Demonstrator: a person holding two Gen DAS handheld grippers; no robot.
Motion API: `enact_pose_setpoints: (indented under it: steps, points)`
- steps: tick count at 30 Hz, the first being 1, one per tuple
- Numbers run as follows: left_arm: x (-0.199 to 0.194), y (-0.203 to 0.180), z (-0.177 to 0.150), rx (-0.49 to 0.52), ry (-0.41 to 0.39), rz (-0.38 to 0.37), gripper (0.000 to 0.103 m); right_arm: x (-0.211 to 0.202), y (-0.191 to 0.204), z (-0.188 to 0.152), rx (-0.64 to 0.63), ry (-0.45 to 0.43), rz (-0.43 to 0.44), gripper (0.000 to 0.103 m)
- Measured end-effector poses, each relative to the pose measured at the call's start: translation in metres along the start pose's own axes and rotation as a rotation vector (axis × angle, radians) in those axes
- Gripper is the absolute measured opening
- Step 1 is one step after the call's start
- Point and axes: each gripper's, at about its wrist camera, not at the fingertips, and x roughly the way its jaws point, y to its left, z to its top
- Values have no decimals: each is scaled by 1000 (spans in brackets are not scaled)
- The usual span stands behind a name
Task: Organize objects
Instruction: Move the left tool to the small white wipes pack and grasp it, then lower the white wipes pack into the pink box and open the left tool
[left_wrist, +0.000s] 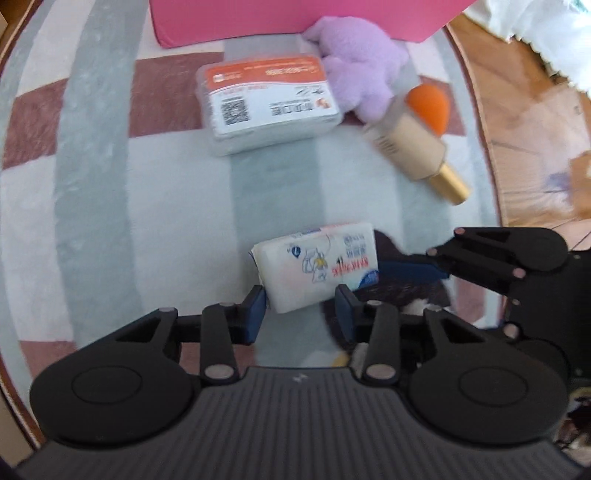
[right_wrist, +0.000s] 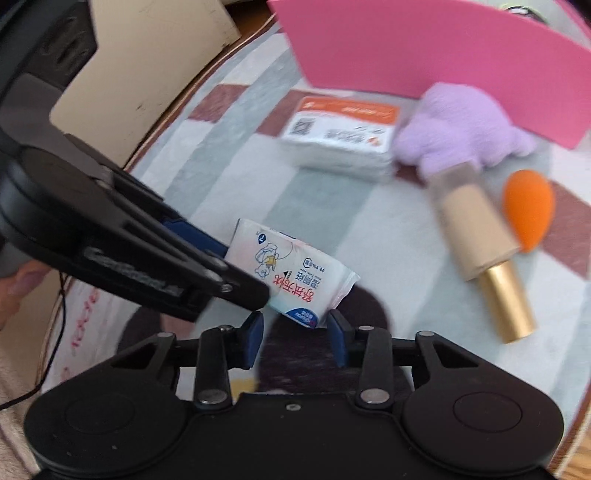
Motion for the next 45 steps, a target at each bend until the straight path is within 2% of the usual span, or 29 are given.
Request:
enact_pose_setpoints:
  steps: [2, 3, 5, 6, 7, 9, 12, 14, 16, 19, 21, 24, 29, 31, 38, 43, 45]
  points:
    - [2, 4, 2, -47, 9, -29, 39, -4, -5, -2, -16, -31, -32, 47]
    - [3, 7, 2, -69, -8, -24, 41, -7, -8, -2, -14, -45, -32, 55]
    - [5, 11, 3, -99, -35, 30, 42, -8, -14, -3, 15, -65, -12, 69]
    - [6, 14, 4, -103, -39, 40, 48, -8, -17, -4, 31, -76, 2, 70]
    - [8, 15, 6, -99, -19, 33, 49, -8, -18, -4, 40, -81, 18, 70]
    - [10, 15, 7, -100, 9, 18, 43, -5, -14, -4, 48, -53, 49, 56]
    - [9, 1, 8, -20, -32, 7, 28, 7, -1, -3, 30, -52, -29, 49]
    - [8, -12, 8, 48, -46, 46, 27, 5, -1, -3, 39, -51, -36, 48]
    - [1, -21, 7, 84, -54, 50, 27, 1, -1, -3, 41, -58, -43, 48]
    - [-18, -20, 5, 81, -73, 14, 27, -17, 2, -2, 27, -88, -41, 51]
    - [-32, -28, 12, 70, -93, -30, 25, -31, 2, 3, 29, -119, -48, 62]
    - [-66, -40, 21, 105, -175, -54, 25, -59, -6, 15, 58, -174, -52, 69]
    - [-124, -54, 36, 150, -316, -85, 25, -101, -11, 40, 53, -275, -61, 69]
    - [-142, -59, 45, 171, -351, -67, 25, -117, -10, 51, 27, -316, -61, 69]
    - [-187, -53, 74, 126, -471, -66, 25, -151, -6, 95, -26, -401, -54, 68]
    - [-204, -48, 104, 83, -568, -96, 25, -168, -9, 130, -61, -443, -114, 63]
    - [-202, -48, 116, 72, -614, -85, 25, -169, -17, 145, -59, -449, -131, 53]
